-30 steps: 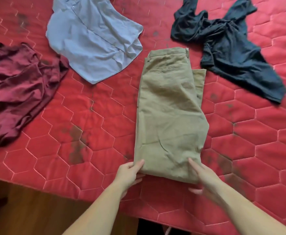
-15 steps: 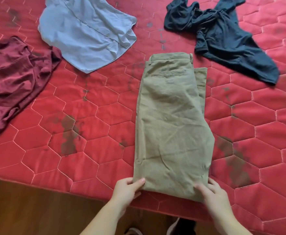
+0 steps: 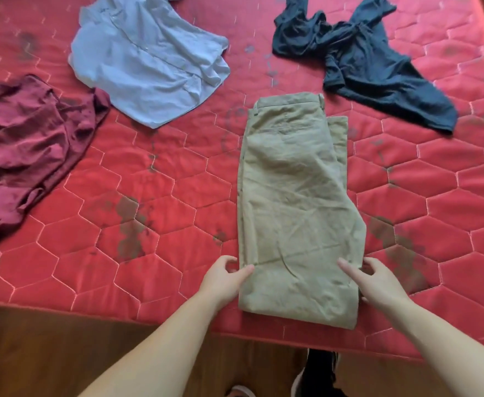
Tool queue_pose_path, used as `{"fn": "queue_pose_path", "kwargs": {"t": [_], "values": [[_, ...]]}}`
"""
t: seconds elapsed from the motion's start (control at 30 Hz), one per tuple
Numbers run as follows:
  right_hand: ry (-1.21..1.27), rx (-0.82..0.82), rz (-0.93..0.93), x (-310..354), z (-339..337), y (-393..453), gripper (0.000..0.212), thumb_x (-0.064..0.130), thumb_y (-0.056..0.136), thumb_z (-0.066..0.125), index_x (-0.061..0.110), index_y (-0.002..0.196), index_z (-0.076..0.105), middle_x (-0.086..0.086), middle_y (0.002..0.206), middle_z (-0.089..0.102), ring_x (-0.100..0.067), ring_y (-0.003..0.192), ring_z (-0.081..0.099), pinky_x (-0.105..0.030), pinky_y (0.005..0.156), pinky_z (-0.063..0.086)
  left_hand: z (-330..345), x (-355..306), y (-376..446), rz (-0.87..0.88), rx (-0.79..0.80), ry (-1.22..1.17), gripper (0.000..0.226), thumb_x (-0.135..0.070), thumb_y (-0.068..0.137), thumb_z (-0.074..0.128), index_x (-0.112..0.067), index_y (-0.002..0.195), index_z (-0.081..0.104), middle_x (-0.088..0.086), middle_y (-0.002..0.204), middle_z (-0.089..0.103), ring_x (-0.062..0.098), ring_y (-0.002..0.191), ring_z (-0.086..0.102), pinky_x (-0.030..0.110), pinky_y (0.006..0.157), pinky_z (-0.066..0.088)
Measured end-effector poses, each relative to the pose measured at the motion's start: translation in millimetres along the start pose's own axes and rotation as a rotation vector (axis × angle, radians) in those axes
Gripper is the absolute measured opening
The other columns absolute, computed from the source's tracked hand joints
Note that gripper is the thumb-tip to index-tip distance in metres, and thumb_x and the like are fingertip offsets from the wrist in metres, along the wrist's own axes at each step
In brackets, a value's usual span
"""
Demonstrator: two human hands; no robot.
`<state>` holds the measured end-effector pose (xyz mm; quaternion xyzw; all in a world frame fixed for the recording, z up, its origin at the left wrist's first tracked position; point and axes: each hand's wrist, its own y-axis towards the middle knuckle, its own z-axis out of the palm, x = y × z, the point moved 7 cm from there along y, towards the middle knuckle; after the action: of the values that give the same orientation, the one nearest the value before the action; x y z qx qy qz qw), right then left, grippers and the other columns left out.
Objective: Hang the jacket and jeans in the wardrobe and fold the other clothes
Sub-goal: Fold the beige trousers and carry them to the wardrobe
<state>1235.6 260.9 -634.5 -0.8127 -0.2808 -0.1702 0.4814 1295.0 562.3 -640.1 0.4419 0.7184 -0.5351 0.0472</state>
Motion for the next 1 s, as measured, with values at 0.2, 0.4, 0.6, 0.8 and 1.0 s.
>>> {"fn": "queue_pose_path", "kwargs": {"t": [0.2, 0.4, 0.6, 0.8, 1.0], "values": [[-0.095, -0.219, -0.167, 102, -39, 61, 0.063, 0.042, 0.084, 0.068, 0.009, 0.135, 0.049, -0.009, 0.124, 0.059, -0.025, 0.113, 0.055, -0.038, 0.095, 0.042, -29, -109, 65, 0.156, -0.044, 0.026, 0.052, -0.036, 0.09, 0.064, -0.018, 0.136, 0.05, -0.003, 0.12, 0.055, 0.015, 0.109, 0.054, 0.027, 0.096, 0.042], [-0.124, -0.177, -0.299, 217, -39, 173, 0.051, 0.038, 0.086, 0.066, 0.011, 0.128, 0.058, -0.005, 0.122, 0.064, -0.023, 0.111, 0.06, -0.038, 0.098, 0.045, -49, -208, 180, 0.216, -0.119, 0.002, 0.063, -0.041, 0.087, 0.067, -0.015, 0.14, 0.044, 0.0, 0.131, 0.054, 0.018, 0.117, 0.054, 0.032, 0.103, 0.042], [-0.017, -0.129, -0.125, 247, -28, 258, 0.078, 0.07, 0.065, 0.071, 0.014, 0.119, 0.06, -0.001, 0.112, 0.064, -0.019, 0.099, 0.061, -0.035, 0.078, 0.049, -58, -241, 260, 0.091, -0.178, -0.171, 0.079, -0.06, 0.078, 0.07, -0.014, 0.139, 0.047, 0.004, 0.134, 0.055, 0.022, 0.121, 0.054, 0.037, 0.106, 0.041], [0.313, 0.171, -0.189, 268, -22, 241, 0.023, 0.028, 0.079, 0.077, 0.015, 0.097, 0.073, -0.003, 0.097, 0.076, -0.018, 0.089, 0.072, -0.034, 0.084, 0.058, -46, -249, 267, 0.155, 0.051, -0.5, 0.032, -0.032, 0.077, 0.08, -0.01, 0.1, 0.075, 0.009, 0.1, 0.075, 0.028, 0.098, 0.07, 0.044, 0.093, 0.055], [0.457, 0.382, -0.162, 263, -49, 199, 0.013, 0.014, 0.088, 0.063, 0.011, 0.098, 0.072, -0.003, 0.091, 0.077, -0.017, 0.081, 0.074, -0.029, 0.069, 0.061, -19, -270, 246, 0.124, 0.42, -0.443, 0.037, -0.034, 0.086, 0.071, -0.007, 0.112, 0.07, 0.012, 0.107, 0.073, 0.023, 0.093, 0.071, 0.037, 0.086, 0.058]]}}
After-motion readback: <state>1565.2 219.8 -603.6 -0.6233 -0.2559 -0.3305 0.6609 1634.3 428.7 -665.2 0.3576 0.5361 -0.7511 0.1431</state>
